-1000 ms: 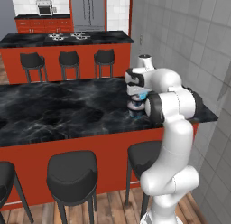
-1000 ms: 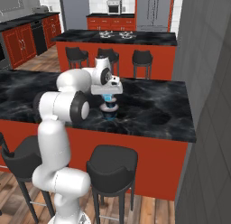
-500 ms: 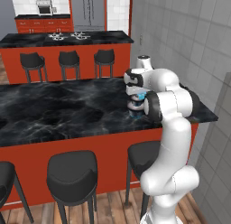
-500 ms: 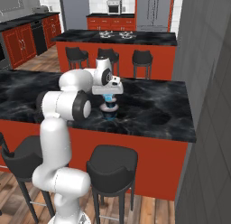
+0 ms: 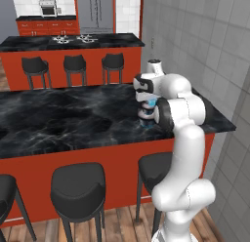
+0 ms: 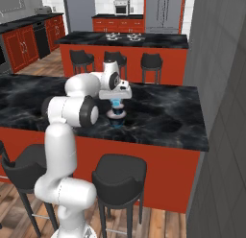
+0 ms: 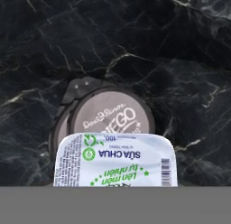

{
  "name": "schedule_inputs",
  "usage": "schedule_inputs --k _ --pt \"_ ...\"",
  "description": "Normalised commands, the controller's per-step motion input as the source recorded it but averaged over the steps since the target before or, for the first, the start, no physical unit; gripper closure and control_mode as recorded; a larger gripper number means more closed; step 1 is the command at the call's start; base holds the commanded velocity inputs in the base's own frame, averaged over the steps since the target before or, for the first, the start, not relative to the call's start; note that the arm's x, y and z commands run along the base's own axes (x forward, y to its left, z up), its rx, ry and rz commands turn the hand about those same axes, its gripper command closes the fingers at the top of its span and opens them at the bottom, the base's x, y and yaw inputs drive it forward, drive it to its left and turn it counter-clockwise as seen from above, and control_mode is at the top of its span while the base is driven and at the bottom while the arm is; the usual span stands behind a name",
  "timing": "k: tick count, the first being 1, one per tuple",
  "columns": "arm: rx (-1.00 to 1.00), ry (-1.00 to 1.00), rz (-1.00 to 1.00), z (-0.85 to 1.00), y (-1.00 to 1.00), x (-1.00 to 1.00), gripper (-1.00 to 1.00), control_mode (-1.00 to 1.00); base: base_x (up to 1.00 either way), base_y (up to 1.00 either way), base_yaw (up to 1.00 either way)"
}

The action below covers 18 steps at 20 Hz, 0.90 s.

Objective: Stack the yogurt containers by placing the smaller containers on top of the larger containers.

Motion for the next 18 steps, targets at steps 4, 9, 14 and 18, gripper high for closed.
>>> schedule_inputs --k 4,9,14,18 --pt "0.00 0.00 0.00 0.00 0.00 0.14 1.00 -1.00 0.00 0.00 0.00" --pt "0.00 0.00 0.00 -0.02 0.00 0.03 1.00 -1.00 0.00 0.00 0.00" --pt "0.00 0.00 0.00 -0.12 0.00 0.00 1.00 -1.00 0.00 0.00 0.00" --pt "0.00 0.00 0.00 -0.20 0.00 0.00 1.00 -1.00 0.00 0.00 0.00"
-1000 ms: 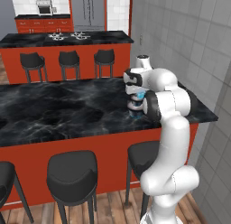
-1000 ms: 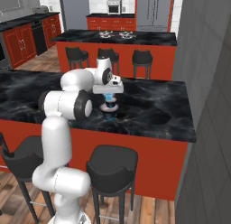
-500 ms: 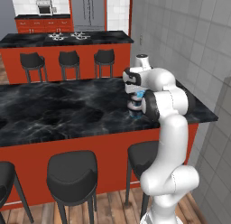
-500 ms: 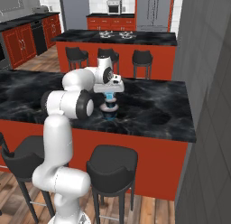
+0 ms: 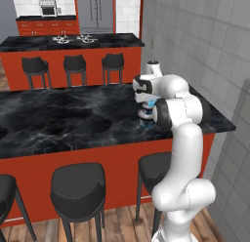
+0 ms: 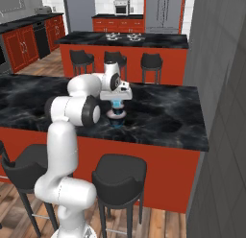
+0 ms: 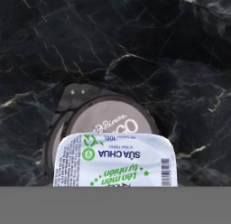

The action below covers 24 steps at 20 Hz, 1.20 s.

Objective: Stack the yogurt containers by placing the smaller containers on top of the larger containers.

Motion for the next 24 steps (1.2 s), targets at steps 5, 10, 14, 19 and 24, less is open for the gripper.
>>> schedule_inputs --k 5,10,14,19,24 --pt "0.00 0.00 0.00 -0.15 0.01 0.00 1.00 -1.00 0.00 0.00 0.00" --pt "0.00 0.00 0.00 -0.05 0.01 0.05 1.00 -1.00 0.00 0.00 0.00" --pt "0.00 0.00 0.00 0.00 0.00 0.11 1.00 -1.00 0.00 0.00 0.00" --pt "0.00 0.00 0.00 0.00 0.00 0.09 1.00 -1.00 0.00 0.00 0.00" --pt "0.00 0.00 0.00 0.00 0.00 0.00 -1.00 -1.00 0.00 0.00 0.00"
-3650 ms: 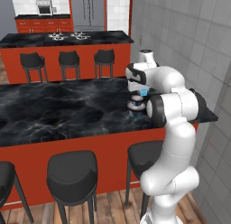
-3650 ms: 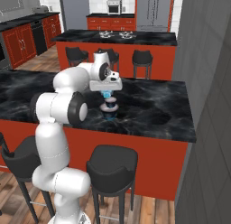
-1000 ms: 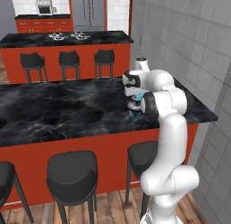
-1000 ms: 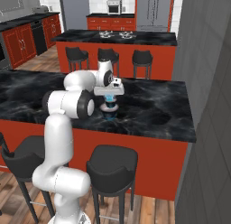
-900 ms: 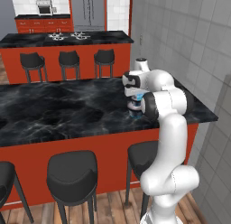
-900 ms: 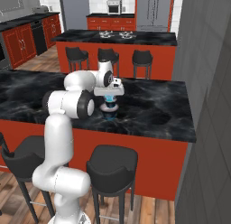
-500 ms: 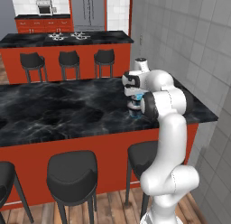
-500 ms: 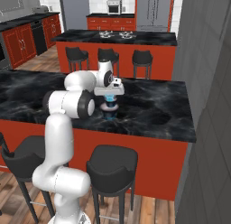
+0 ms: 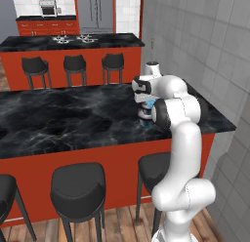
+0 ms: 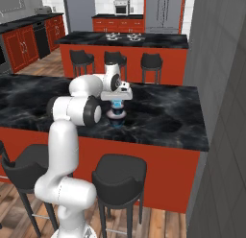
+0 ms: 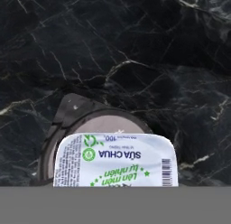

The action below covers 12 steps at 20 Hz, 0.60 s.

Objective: Stack the yogurt containers by placing the smaller containers on top of the larger containers.

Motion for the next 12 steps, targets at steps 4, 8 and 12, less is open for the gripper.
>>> schedule_inputs --k 4,8,12 --pt "0.00 0.00 0.00 0.00 0.00 0.00 -1.00 -1.00 0.00 0.00 0.00" --pt "0.00 0.00 0.00 0.00 0.00 0.00 -1.00 -1.00 0.00 0.00 0.00" --pt "0.00 0.00 0.00 0.00 0.00 0.00 -1.00 -1.00 0.00 0.00 0.00"
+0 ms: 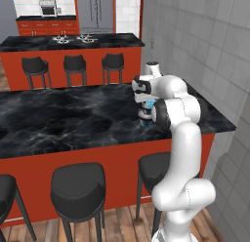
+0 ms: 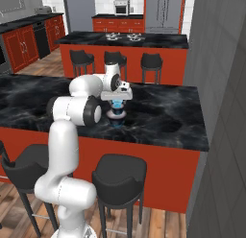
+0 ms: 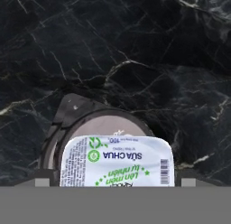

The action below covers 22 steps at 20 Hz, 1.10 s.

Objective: Stack the yogurt containers by placing the smaller containers on top of the larger containers.

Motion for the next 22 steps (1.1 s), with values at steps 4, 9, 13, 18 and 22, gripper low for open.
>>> schedule_inputs --k 4,9,13,18,22 --pt "0.00 0.00 0.00 0.00 0.00 0.00 -1.00 -1.00 0.00 0.00 0.00" --pt "0.00 0.00 -0.01 0.27 0.00 0.00 -1.00 -1.00 0.00 0.00 0.00" --pt "0.03 0.00 -0.04 0.85 -0.01 0.00 -1.00 -1.00 0.00 0.00 0.00" --pt "0.02 -0.06 -0.02 0.88 -0.01 -0.26 -1.00 -1.00 0.00 0.00 0.00" --pt "0.00 -0.12 0.00 0.51 0.00 -0.67 -1.00 -1.00 0.00 0.00 0.00"
